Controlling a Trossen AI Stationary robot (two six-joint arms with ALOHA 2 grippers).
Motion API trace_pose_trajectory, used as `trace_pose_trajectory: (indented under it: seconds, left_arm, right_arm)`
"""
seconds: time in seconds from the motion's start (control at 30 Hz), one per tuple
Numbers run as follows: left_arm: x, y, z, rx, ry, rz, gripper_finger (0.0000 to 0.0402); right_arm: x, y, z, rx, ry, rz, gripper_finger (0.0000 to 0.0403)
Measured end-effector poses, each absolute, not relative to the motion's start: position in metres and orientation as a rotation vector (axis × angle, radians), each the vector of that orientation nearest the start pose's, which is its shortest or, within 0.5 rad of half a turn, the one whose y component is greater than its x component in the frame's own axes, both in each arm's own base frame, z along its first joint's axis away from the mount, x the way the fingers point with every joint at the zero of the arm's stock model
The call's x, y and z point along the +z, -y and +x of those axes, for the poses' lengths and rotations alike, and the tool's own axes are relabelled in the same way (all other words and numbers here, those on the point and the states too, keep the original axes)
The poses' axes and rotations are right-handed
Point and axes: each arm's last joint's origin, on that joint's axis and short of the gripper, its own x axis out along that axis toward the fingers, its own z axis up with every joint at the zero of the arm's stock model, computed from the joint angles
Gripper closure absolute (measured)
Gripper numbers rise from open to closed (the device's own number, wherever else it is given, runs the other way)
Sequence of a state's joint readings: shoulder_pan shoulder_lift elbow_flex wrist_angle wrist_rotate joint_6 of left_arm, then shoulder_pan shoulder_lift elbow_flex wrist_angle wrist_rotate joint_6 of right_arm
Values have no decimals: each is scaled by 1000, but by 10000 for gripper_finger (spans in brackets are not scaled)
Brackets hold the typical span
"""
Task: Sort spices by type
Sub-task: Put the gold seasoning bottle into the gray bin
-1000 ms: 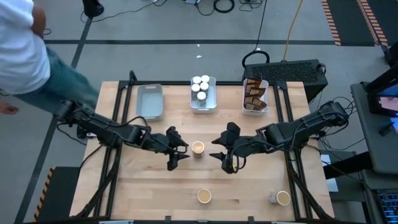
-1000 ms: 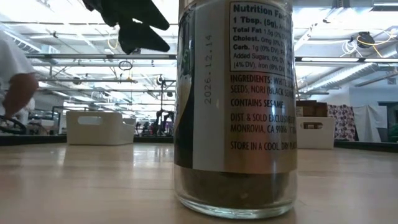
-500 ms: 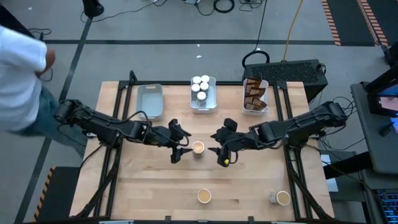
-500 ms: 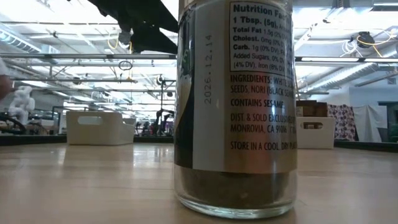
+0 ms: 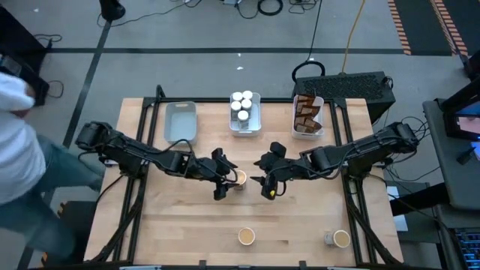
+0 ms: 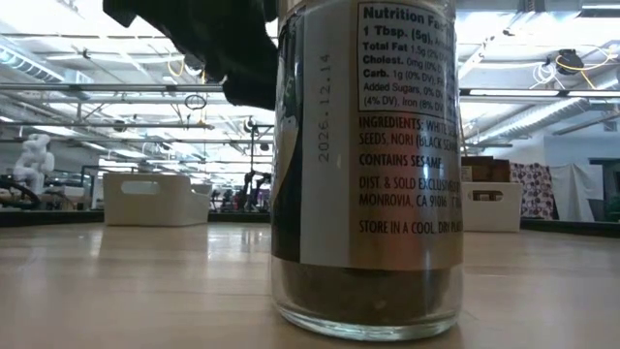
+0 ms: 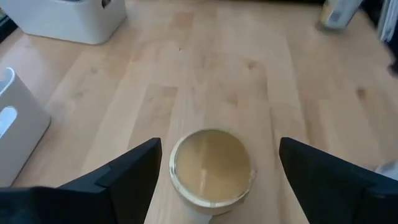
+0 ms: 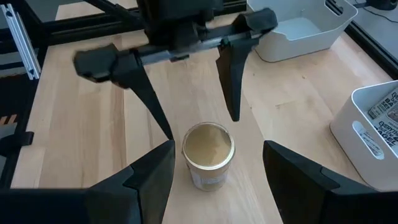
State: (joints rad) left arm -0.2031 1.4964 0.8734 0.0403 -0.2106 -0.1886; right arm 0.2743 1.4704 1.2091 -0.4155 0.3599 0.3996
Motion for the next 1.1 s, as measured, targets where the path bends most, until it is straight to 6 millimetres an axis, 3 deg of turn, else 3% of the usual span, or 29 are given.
trace_pose_trajectory:
  seconds: [0.4,0.67,1.1]
  left_arm:
    - [202,54,319,67,-601,-17,70]
    - [192,42,329,41,-601,-127,31]
    - [201,44,334,-4,-548,4,29]
  right_arm:
    - [298,-76,308,-216,-657,158,177]
    - [298,-76,307,-212,-662,141,177]
    - [295,-75,305,-218,-704,122,177]
